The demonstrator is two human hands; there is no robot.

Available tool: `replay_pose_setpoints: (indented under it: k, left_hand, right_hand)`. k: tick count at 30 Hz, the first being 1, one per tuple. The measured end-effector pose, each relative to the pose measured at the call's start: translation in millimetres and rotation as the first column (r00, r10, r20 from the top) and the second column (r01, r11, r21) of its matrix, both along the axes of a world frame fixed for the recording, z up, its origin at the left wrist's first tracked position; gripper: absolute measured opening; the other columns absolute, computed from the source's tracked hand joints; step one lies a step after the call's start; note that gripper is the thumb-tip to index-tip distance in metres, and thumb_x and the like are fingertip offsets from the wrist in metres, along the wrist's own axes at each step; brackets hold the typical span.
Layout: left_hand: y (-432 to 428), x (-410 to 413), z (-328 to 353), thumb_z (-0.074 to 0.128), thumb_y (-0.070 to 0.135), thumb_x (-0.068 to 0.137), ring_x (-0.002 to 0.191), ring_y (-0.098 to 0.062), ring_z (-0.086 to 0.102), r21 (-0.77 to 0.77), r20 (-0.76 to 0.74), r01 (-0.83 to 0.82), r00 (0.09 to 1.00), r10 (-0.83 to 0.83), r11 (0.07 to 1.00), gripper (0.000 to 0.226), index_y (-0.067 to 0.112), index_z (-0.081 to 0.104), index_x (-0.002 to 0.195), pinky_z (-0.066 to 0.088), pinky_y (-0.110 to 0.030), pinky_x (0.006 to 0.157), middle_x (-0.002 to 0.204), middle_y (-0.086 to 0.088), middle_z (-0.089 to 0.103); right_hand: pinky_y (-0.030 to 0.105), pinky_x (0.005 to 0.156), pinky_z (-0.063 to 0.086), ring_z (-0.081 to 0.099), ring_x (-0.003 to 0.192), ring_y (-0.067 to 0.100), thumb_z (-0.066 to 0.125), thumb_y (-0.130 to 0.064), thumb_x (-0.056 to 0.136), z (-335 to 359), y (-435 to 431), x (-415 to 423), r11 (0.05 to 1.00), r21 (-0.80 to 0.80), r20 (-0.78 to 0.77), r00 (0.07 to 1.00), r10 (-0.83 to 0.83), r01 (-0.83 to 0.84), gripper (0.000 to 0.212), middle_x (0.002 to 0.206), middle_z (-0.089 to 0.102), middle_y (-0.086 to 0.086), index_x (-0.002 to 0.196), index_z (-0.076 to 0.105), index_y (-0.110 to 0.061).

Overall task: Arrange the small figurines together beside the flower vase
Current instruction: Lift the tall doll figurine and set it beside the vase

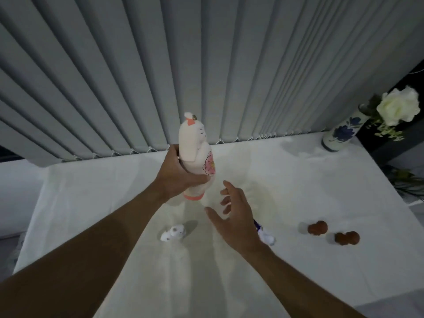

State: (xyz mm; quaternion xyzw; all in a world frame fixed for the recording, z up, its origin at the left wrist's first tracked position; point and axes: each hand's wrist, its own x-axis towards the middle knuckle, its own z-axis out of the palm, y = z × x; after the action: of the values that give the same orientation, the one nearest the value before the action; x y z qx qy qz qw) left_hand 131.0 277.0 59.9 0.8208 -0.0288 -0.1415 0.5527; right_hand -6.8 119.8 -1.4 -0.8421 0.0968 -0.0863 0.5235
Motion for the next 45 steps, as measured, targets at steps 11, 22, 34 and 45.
replay_pose_setpoints:
  k: [11, 22, 34, 45]
  left_hand:
    - [-50, -1, -17, 0.099, 0.034, 0.037, 0.107, -0.014, 0.068, -0.001, -0.059, 0.080, 0.995, -0.080, 0.997, 0.102, 0.020, 0.048, 0.124, 0.061, -0.043, 0.086, 0.119, 0.002, 0.066]
    - [-135, 3, 15, 0.097, 0.017, 0.050, 0.112, -0.014, 0.065, -0.033, -0.103, 0.329, 0.938, -0.331, 0.944, 0.104, 0.022, 0.039, 0.135, 0.062, -0.038, 0.088, 0.124, 0.002, 0.061]
    - [-300, 29, 26, 0.096, 0.016, 0.058, 0.111, -0.009, 0.065, -0.051, -0.096, 0.538, 0.836, -0.540, 0.842, 0.085, 0.028, 0.050, 0.128, 0.062, -0.032, 0.086, 0.120, 0.008, 0.066]
    - [-382, 74, -12, 0.097, 0.018, 0.060, 0.116, -0.011, 0.062, -0.018, -0.128, 0.565, 0.817, -0.562, 0.825, 0.080, 0.030, 0.058, 0.129, 0.057, -0.036, 0.098, 0.122, 0.011, 0.067]
  right_hand:
    - [0.046, 0.104, 0.043, 0.053, 0.126, 0.027, 0.061, -0.068, 0.079, -27, -74, -8, 0.900, -0.435, -0.092, 0.993, -0.077, 0.030, 0.079, 0.137, 0.058, 0.003, 0.140, 0.054, -0.019]
    - [0.023, 0.092, 0.056, 0.061, 0.115, -0.006, 0.102, -0.024, 0.059, 16, -131, 43, 0.951, 0.302, -0.176, 0.976, 0.125, -0.067, 0.099, 0.126, 0.062, -0.028, 0.138, 0.043, -0.041]
    - [0.024, 0.084, 0.060, 0.060, 0.114, 0.006, 0.105, -0.023, 0.047, 11, -255, 50, 0.926, 0.191, -0.055, 0.946, -0.320, 0.324, 0.108, 0.128, 0.049, -0.001, 0.129, 0.036, -0.025]
    - [0.013, 0.076, 0.050, 0.055, 0.113, 0.016, 0.102, -0.023, 0.054, -22, -342, 94, 0.911, 0.077, -0.163, 0.906, -0.390, 0.406, 0.101, 0.129, 0.047, 0.001, 0.135, 0.042, -0.024]
